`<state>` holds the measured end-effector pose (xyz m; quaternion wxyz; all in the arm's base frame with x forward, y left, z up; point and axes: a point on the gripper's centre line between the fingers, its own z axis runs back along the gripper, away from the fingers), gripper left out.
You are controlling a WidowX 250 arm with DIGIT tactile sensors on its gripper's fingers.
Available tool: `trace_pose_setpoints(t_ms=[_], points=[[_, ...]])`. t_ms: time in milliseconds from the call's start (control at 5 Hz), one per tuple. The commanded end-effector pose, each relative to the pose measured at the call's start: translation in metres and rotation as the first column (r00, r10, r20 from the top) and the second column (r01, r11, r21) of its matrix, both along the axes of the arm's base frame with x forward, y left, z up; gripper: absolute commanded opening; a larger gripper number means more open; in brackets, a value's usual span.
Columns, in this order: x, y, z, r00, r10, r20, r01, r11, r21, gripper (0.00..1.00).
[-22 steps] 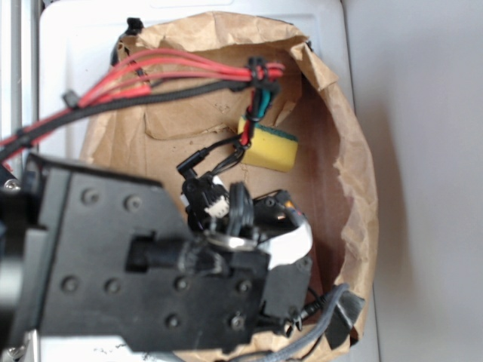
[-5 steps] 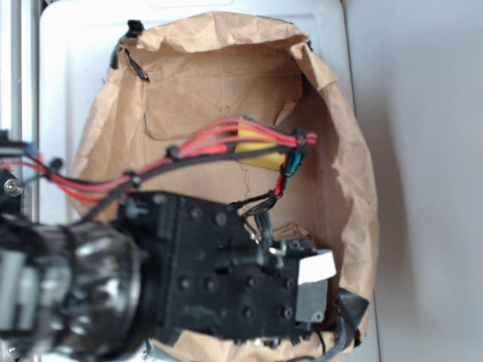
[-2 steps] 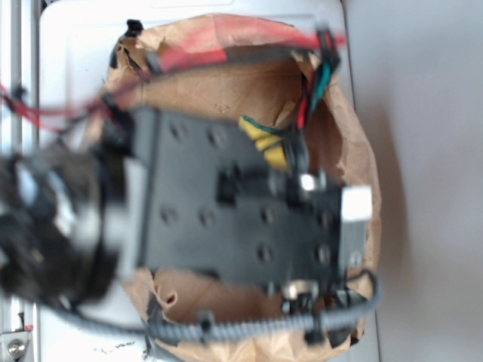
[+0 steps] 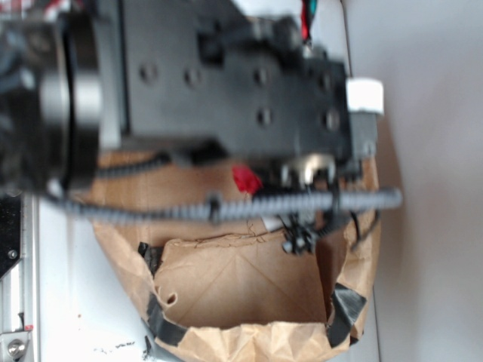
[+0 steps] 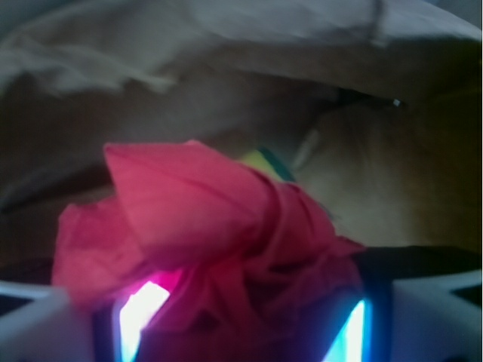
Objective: Grab the red paper.
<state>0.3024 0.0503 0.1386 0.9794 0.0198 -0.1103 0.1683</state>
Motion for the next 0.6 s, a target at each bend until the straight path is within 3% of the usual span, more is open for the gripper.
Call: trace_pose_setpoints(t_ms=[0,200,400], points=[[-0.027,0.019,0.057,0.994,-0.076,0.08,0.078,0.997,-0.015,0.0],[-0.047,0.01,0.062,0.986,-0.104,0.132,0.109,0.994,-0.028,0.0],[-0.049,0.002,0.056,0.982,-0.096,0.162,0.1,0.995,-0.018,0.0]])
